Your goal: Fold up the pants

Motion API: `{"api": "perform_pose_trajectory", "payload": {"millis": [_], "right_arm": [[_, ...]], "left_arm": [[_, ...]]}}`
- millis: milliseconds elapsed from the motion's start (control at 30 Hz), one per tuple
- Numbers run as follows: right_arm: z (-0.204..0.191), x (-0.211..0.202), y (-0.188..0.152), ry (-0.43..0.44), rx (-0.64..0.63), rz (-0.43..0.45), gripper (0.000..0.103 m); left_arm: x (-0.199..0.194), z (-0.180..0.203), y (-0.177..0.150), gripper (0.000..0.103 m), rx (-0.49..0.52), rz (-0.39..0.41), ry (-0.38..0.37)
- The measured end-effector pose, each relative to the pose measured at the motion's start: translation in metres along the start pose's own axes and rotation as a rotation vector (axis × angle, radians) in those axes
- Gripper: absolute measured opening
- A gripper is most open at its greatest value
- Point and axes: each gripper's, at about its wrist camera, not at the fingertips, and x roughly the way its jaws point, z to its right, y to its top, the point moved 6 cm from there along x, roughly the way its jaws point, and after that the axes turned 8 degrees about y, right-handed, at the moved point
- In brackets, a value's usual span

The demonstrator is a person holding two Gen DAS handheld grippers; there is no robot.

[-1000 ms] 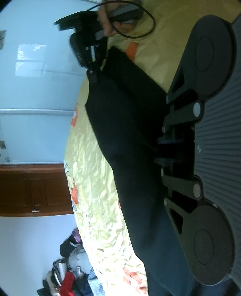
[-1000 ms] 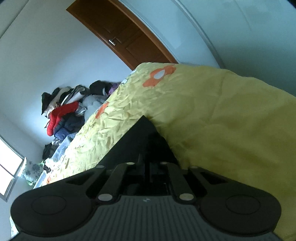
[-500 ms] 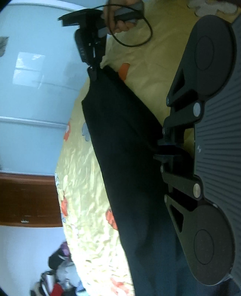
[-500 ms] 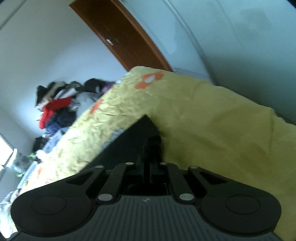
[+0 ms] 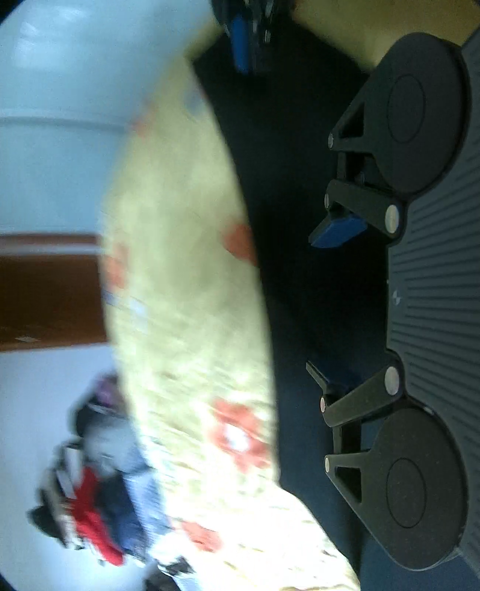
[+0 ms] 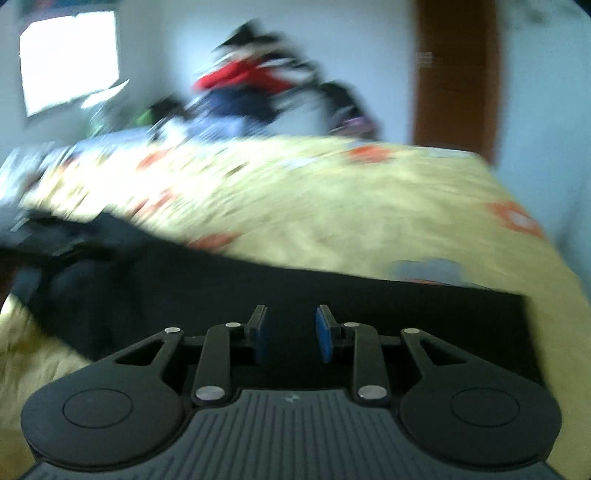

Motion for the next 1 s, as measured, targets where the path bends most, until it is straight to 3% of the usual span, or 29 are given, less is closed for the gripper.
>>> {"api": "perform_pose_trajectory", "payload": {"millis": [67,133,300,333,433,567,667,767,867,967,1000], "right_arm": [[-0.020,0.023,0.002,0.055,-0.055,-0.072,0.028],[-0.030,0.042,0.000,0.062,-0.110,-0.131,0.028],[-0.005,0.062,0.006,0.018,-0.067,-0.115,0.049],[-0.002,0.062,0.006,0.005,-0.062,-0.112,0.052],[0.000,0.047,0.003,0.028,-0.056,-0.113,0.060],[0.011,0.013,-0.010,0.048,-0.024,-0.091,0.070],[0.021,0.014,-0.026,0.061,0.011,-0.117,0.076],[0.024,0.007,-0.023,0.027,0.036,-0.089,0.077],[0.039,-0.017,-0.018,-0.050,0.072,-0.004,0.078],[0.082,-0.059,-0.022,-0.122,0.280,0.136,0.091],[0.099,-0.075,-0.027,-0.142,0.377,0.195,0.091]], "left_arm": [[0.019,0.001,0.000,0.073,0.058,-0.043,0.016],[0.029,-0.001,0.007,0.076,0.056,-0.034,0.021],[0.059,-0.019,0.025,0.086,-0.022,-0.015,0.082],[0.060,-0.023,0.027,0.081,-0.044,-0.004,0.094],[0.038,-0.031,0.027,0.078,-0.064,0.043,0.154],[0.009,-0.037,0.011,0.093,-0.023,0.086,0.205],[0.026,-0.039,0.004,0.093,-0.016,0.027,0.221],[0.027,-0.044,0.002,0.088,-0.074,0.025,0.216],[-0.001,-0.041,0.001,0.091,-0.101,0.098,0.195],[-0.023,-0.029,-0.014,0.094,-0.091,0.121,0.171],[-0.025,-0.024,-0.019,0.094,-0.086,0.111,0.151]]}}
